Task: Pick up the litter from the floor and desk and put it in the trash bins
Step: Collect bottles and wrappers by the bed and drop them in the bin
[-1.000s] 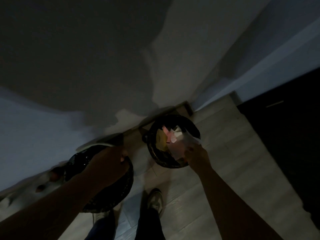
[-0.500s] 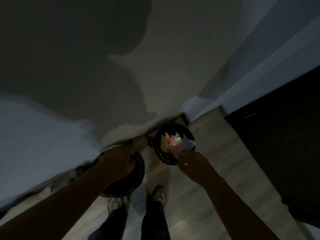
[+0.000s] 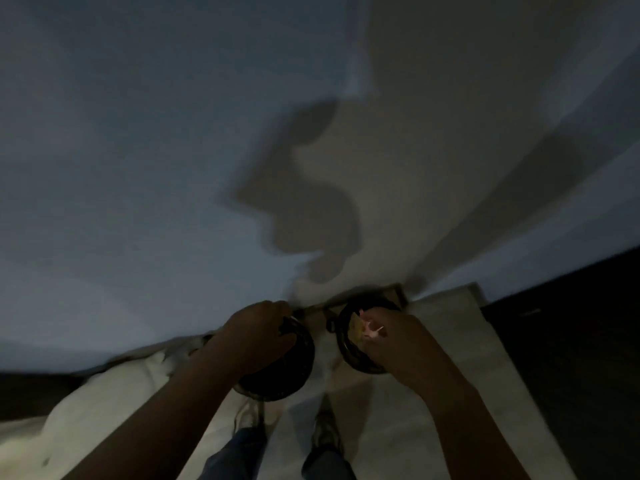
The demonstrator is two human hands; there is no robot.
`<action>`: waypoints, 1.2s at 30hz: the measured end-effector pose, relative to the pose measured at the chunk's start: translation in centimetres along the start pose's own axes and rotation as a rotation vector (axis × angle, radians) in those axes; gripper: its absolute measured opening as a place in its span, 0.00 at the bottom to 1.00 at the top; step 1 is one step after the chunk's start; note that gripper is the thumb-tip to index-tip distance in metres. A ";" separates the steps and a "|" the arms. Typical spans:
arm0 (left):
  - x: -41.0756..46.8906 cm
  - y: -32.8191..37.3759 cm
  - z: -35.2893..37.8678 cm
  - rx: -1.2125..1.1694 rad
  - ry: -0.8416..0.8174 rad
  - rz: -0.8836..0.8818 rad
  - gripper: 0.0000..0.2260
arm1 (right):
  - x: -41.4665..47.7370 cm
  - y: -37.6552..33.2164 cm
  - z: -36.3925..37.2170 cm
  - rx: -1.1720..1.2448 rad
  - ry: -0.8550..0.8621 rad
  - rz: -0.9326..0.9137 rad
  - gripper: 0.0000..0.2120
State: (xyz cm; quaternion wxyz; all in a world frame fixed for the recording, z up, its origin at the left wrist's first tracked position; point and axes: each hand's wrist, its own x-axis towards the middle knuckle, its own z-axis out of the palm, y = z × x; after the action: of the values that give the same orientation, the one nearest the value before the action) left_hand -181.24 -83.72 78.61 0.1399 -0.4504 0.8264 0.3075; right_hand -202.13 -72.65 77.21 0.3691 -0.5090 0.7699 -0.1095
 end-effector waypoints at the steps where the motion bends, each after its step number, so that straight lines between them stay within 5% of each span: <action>1: -0.8 0.6 -0.4 -0.017 0.044 -0.022 0.17 | -0.2 -0.4 -0.9 -0.027 -0.001 -0.034 0.23; 9: -8.4 2.4 -2.4 -0.185 0.321 -0.222 0.20 | -1.4 -7.0 -7.5 -0.188 -0.032 -0.375 0.24; 16: -19.5 -1.2 -3.0 -0.266 0.592 -0.443 0.21 | -3.9 -17.9 -5.0 -0.299 -0.085 -0.717 0.18; 26: -48.1 -8.5 3.7 -0.303 0.999 -0.939 0.17 | -20.3 -37.9 10.5 -0.387 -0.301 -1.292 0.17; 36: -74.8 -10.5 18.1 -0.405 1.148 -1.369 0.20 | -44.2 -47.2 30.9 -0.457 -0.601 -1.644 0.16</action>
State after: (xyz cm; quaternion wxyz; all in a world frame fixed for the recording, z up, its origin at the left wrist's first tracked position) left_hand -131.79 -27.25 98.65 -0.2224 -0.9414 0.2521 0.0255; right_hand -138.73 -49.67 101.33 0.2500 -0.9665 0.0376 -0.0454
